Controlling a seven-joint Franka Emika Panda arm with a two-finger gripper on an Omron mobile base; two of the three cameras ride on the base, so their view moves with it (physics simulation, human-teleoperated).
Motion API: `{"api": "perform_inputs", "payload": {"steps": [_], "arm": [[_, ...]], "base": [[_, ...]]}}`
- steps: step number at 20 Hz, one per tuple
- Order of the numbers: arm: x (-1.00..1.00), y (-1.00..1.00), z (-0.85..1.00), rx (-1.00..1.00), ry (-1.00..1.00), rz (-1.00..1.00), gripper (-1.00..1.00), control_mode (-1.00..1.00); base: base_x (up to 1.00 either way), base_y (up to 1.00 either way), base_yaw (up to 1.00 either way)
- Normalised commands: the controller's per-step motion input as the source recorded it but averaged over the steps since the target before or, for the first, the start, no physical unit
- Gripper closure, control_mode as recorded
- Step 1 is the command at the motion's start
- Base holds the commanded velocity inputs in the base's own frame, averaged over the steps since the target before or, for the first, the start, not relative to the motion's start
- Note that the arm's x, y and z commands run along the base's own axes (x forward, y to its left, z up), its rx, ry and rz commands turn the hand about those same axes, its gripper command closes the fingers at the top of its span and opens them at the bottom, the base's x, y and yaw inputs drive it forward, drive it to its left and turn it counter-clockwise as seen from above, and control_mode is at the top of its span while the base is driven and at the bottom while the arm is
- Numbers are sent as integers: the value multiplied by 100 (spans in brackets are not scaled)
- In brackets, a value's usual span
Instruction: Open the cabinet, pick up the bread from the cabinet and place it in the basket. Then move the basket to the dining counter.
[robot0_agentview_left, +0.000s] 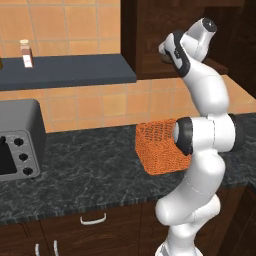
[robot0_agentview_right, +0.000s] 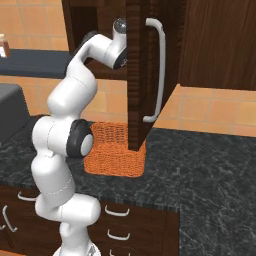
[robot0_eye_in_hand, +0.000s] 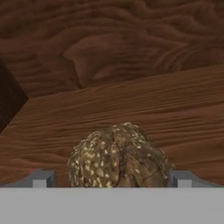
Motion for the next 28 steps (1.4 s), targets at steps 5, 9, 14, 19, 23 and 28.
{"api": "perform_inputs", "payload": {"steps": [5, 9, 14, 19, 23, 28], "arm": [[22, 0, -4, 0, 0, 0, -100, -100], [20, 0, -11, 0, 0, 0, -100, -100], [11, 0, -6, 0, 0, 0, 100, -100], [-6, 3, -3, 0, 0, 0, 100, -100], [-59, 25, -6, 0, -4, 0, 100, -100], [-92, 33, -3, 0, -6, 0, 100, -100]], "base": [[0, 0, 0], [0, 0, 0], [0, 0, 0], [0, 0, 0], [0, 0, 0], [0, 0, 0]]}}
